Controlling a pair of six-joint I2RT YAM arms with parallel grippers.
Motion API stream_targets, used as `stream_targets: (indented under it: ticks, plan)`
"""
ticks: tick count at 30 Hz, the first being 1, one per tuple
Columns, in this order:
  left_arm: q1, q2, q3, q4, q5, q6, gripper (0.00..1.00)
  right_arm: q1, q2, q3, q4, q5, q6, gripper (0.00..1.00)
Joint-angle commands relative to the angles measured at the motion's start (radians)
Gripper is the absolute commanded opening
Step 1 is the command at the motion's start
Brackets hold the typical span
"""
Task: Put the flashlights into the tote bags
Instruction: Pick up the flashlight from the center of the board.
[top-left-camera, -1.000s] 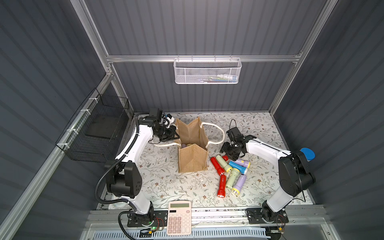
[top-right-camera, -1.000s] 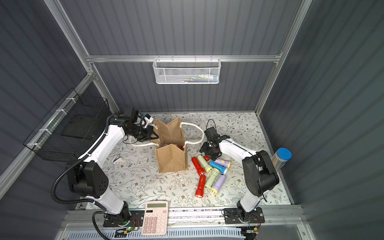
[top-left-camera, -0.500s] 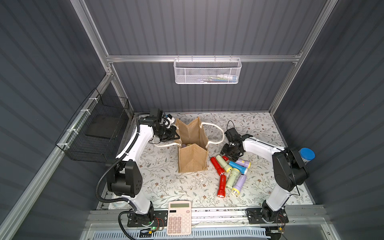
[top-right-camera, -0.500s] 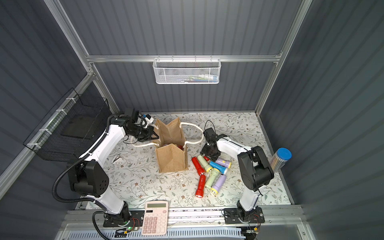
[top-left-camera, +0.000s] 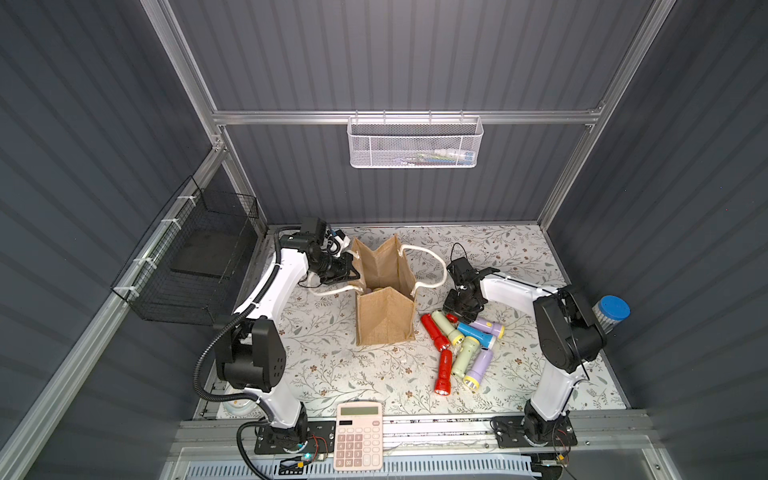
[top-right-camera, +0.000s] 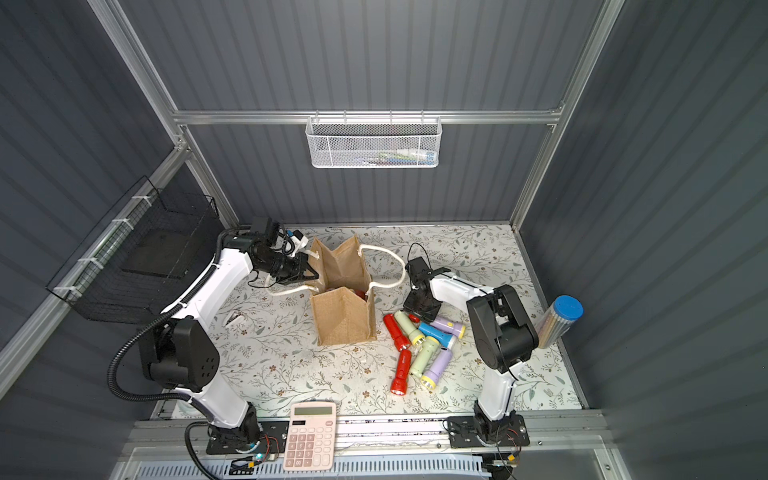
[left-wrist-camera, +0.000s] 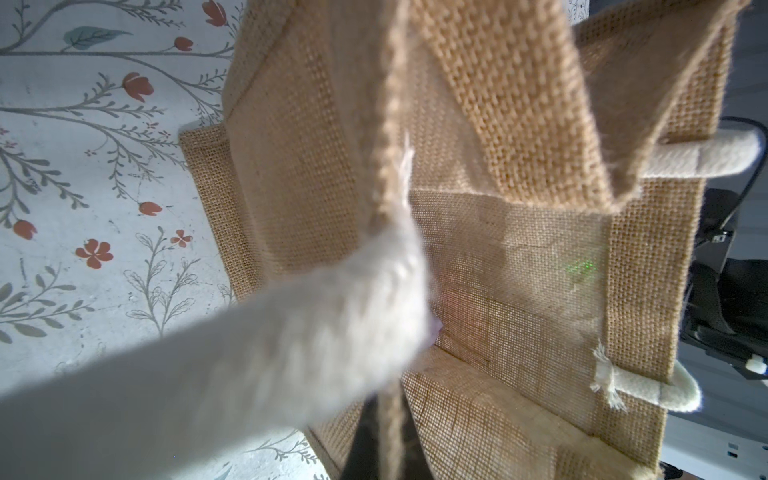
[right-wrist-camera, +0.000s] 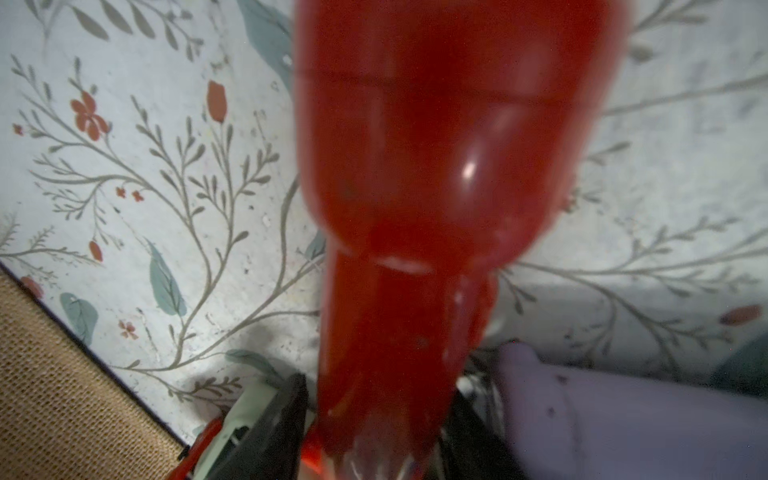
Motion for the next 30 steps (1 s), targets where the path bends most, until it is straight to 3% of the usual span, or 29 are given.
stream_targets:
  ticks: [1,10,19,30]
  plan:
    - [0.007,0.016,0.029,-0.014,0.002,0.024,0.0,-0.003,0.022,0.015,-0.035,0.026,-0.018,0.48]
    - [0.007,0.018,0.03,-0.012,0.003,0.024,0.0,-0.002,0.081,0.02,-0.062,0.089,-0.063,0.46]
    - [0.007,0.016,0.033,-0.011,0.001,0.022,0.0,-0.003,0.078,0.026,-0.068,0.129,-0.131,0.19]
    - [0.007,-0.002,0.032,-0.011,0.005,0.023,0.0,-0.006,-0.067,0.036,-0.021,0.142,-0.206,0.12]
